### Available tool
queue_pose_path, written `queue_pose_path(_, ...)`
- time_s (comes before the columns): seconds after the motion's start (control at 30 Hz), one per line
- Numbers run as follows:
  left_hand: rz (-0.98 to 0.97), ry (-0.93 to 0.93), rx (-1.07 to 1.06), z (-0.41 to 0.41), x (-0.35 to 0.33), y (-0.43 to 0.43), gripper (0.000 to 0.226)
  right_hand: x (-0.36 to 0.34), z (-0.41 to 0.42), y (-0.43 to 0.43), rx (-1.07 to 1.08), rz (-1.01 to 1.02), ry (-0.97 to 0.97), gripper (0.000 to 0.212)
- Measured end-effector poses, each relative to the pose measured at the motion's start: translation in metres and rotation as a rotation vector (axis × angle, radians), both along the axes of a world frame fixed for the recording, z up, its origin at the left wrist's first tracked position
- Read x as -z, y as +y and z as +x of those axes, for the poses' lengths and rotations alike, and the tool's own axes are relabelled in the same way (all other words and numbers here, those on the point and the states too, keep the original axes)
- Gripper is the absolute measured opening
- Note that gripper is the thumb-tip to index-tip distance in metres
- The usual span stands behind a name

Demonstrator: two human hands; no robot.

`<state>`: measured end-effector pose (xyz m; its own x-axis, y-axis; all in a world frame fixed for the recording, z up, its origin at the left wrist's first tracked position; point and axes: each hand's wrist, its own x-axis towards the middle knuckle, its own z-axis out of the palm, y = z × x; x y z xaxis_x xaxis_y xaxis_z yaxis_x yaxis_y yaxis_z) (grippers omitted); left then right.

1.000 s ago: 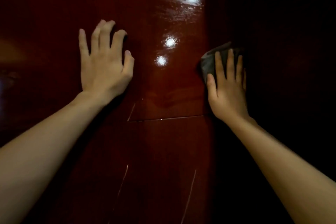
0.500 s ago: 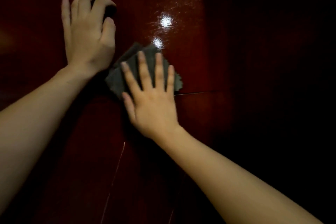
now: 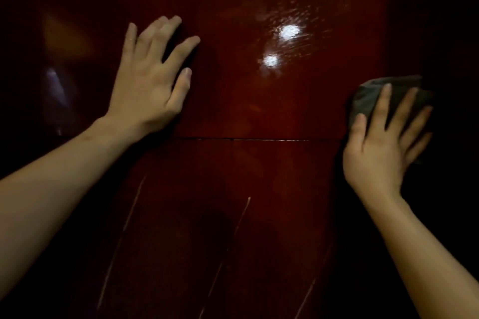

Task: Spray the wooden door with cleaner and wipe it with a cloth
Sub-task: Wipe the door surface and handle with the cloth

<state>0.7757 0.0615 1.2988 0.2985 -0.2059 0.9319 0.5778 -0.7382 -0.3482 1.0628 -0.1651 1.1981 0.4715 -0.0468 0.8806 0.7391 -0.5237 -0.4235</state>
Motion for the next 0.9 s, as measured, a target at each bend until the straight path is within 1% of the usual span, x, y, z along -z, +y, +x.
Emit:
queue_pose_path(0.03, 0.006, 0.014, -0.008, -0.004, 0.000, 0.003, 0.052, -0.001, -0.011, 0.008, 0.007, 0.020, 0.013, 0.064)
queue_pose_path(0.1, 0.014, 0.025, 0.003, -0.011, 0.001, 0.008, 0.053, -0.001, -0.038, 0.028, 0.007, -0.021, -0.022, 0.065)
queue_pose_path(0.27, -0.020, 0.048, 0.058, -0.042, 0.006, 0.028, 0.052, -0.005, -0.133, 0.100, -0.045, -0.212, -0.249, 0.071)
queue_pose_path(0.43, -0.058, 0.009, 0.049, -0.109, 0.010, 0.076, 0.051, -0.002, -0.237, 0.178, -0.204, -0.445, -0.595, 0.068)
queue_pose_path(0.53, -0.131, -0.024, 0.035, -0.148, 0.022, 0.102, 0.052, 0.000, -0.254, 0.192, -0.210, -0.495, -0.652, 0.065)
queue_pose_path(0.63, -0.193, -0.046, 0.037, -0.170, 0.037, 0.116, 0.054, -0.004, -0.232, 0.177, -0.156, -0.465, -0.610, 0.066)
queue_pose_path(0.77, -0.230, -0.087, 0.074, -0.188, 0.050, 0.132, 0.055, -0.024, -0.182, 0.138, -0.033, -0.275, -0.317, 0.068)
queue_pose_path(0.83, -0.221, -0.097, 0.082, -0.189, 0.053, 0.136, 0.057, -0.043, -0.170, 0.124, -0.055, -0.205, -0.196, 0.065)
queue_pose_path(0.9, -0.201, -0.111, 0.068, -0.186, 0.053, 0.138, 0.058, -0.059, -0.173, 0.125, -0.074, -0.138, -0.122, 0.065)
